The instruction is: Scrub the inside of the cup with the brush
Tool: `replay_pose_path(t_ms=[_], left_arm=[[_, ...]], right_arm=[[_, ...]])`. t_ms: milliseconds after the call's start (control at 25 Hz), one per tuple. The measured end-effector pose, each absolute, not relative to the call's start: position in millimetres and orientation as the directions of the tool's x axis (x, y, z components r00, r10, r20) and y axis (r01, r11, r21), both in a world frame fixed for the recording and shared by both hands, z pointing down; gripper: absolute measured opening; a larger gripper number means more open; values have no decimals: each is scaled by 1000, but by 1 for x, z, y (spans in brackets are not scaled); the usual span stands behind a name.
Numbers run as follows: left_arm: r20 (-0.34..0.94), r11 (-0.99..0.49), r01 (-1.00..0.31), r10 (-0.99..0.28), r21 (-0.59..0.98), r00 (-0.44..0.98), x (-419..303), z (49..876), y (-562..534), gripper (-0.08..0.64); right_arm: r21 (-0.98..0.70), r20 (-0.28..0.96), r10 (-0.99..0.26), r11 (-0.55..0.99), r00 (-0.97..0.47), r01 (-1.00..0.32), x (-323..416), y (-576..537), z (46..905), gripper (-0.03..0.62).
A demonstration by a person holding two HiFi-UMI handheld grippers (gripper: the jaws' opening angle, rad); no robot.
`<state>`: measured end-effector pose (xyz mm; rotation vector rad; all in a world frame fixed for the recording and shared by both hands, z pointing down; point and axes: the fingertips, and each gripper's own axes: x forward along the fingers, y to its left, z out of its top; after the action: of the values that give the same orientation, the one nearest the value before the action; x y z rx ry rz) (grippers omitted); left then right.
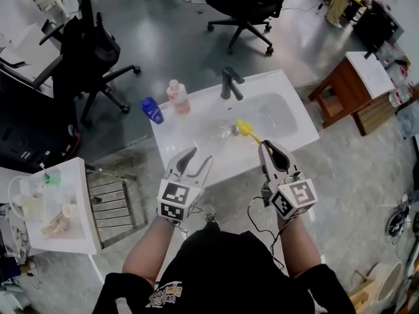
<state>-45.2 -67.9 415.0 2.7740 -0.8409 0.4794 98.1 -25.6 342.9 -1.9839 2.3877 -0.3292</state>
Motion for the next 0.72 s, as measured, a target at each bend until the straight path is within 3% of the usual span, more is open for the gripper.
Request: replay_pose_path(t_ms=[720], left_arm=[[358, -811, -579, -519, 80, 776, -28, 420, -104, 167]], right_arm=[[-93, 98, -953, 278, -286, -956, 100, -70, 318, 37]])
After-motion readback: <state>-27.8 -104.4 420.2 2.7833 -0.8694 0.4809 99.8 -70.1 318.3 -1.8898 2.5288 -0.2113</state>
